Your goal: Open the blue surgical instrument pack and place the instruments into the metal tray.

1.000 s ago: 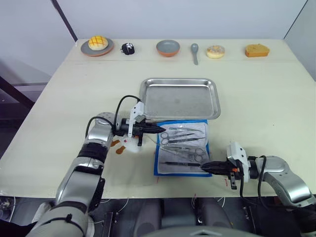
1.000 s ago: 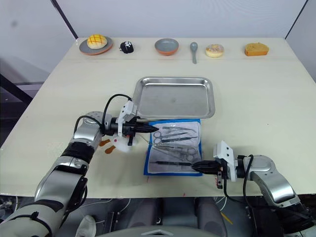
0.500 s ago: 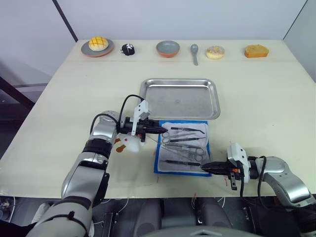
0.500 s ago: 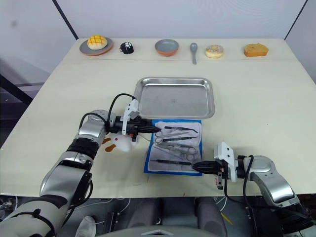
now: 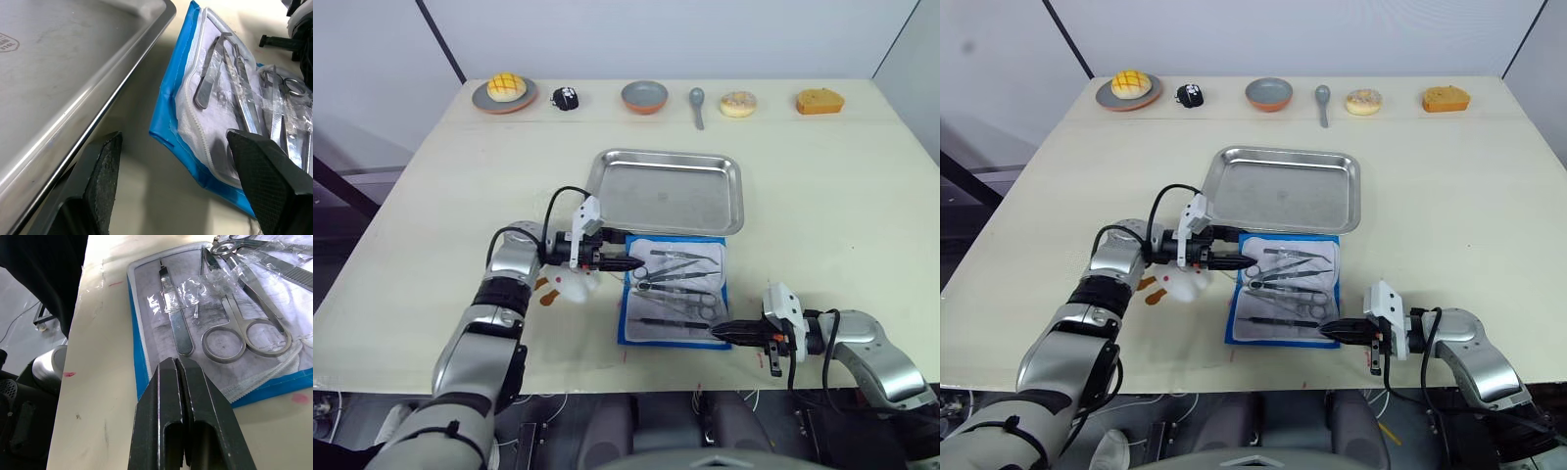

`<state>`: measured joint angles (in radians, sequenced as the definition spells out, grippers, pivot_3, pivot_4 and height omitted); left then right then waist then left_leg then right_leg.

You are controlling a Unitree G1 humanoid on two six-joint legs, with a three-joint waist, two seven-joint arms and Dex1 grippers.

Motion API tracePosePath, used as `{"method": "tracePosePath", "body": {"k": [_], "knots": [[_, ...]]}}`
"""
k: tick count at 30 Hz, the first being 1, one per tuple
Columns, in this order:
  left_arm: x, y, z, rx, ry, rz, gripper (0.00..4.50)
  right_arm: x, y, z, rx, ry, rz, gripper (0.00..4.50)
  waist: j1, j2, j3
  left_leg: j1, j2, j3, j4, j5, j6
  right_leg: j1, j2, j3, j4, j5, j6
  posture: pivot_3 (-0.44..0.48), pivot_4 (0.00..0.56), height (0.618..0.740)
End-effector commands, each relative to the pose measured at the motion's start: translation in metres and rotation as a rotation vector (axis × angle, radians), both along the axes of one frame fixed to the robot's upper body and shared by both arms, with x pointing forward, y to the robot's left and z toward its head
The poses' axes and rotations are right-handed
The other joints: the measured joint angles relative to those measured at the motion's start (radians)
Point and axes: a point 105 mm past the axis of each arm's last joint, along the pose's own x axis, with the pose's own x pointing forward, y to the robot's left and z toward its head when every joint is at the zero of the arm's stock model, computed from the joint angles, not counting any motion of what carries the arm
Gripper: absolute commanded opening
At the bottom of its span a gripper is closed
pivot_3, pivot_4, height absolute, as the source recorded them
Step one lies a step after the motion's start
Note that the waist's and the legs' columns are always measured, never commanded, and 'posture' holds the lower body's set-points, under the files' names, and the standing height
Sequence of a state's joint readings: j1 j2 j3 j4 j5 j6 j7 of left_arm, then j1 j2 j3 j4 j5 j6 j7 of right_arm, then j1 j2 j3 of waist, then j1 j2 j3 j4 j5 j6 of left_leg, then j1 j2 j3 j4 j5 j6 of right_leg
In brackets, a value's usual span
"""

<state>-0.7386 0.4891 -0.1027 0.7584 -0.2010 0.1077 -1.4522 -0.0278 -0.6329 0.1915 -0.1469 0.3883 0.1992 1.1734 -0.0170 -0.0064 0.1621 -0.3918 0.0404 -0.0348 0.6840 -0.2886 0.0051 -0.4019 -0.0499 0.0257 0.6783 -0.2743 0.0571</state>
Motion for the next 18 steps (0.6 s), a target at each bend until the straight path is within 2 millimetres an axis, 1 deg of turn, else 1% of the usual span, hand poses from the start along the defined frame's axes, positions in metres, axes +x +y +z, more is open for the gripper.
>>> {"method": "tracePosePath", "body": {"k": [1,4,7,10,13,16,18], "knots": [[-0.002,0.007,0.011,-0.021,-0.022,-0.001,3.59,-0.003,-0.005,-0.014,-0.035,0.053,-0.016,0.00,0.000,0.000,0.000,0.000,0.000,0.000,0.000,0.000,0.000,0.000,0.000,0.000,0.000,0.000,0.000,0.000,0.150,0.732],[-0.007,0.010,0.019,-0.048,-0.024,-0.018,3.59,-0.002,-0.004,-0.012,-0.025,0.036,-0.021,0.00,-0.001,0.000,0.000,0.000,0.000,0.000,0.000,0.000,0.000,0.000,0.000,0.000,0.000,0.000,0.000,0.000,0.150,0.732],[-0.016,0.015,0.027,-0.051,-0.058,-0.062,3.59,-0.001,-0.003,-0.006,-0.006,0.019,-0.030,0.00,-0.002,0.000,0.000,0.000,0.000,0.000,0.000,0.000,0.000,0.000,0.000,0.000,0.000,0.000,0.000,0.000,0.150,0.732],[-0.024,0.023,0.034,-0.043,-0.130,-0.093,3.59,0.000,-0.001,0.002,0.038,0.011,-0.044,0.00,-0.001,0.000,0.000,0.000,0.000,0.000,0.000,0.000,0.000,0.000,0.000,0.000,0.000,0.000,0.000,0.000,0.150,0.732],[-0.031,0.033,0.045,-0.069,-0.176,-0.103,3.59,-0.002,-0.002,0.011,0.057,-0.018,-0.040,0.00,0.002,0.000,0.000,0.000,0.000,0.000,0.000,0.000,0.000,0.000,0.000,0.000,0.000,0.000,0.000,0.000,0.150,0.732],[-0.037,0.043,0.057,-0.069,-0.234,-0.111,3.59,-0.002,-0.004,0.024,0.092,-0.051,-0.050,0.00,0.003,0.000,0.000,-0.001,0.000,0.000,0.000,0.000,0.000,0.000,0.000,0.000,0.000,0.000,0.000,0.000,0.150,0.732],[-0.041,0.045,0.062,-0.065,-0.261,-0.122,3.59,-0.002,-0.006,0.032,0.112,-0.068,-0.054,0.00,0.002,0.000,0.001,-0.001,0.000,0.000,0.000,0.000,0.000,-0.001,0.000,0.000,0.000,0.000,0.000,0.000,0.150,0.732]]}}
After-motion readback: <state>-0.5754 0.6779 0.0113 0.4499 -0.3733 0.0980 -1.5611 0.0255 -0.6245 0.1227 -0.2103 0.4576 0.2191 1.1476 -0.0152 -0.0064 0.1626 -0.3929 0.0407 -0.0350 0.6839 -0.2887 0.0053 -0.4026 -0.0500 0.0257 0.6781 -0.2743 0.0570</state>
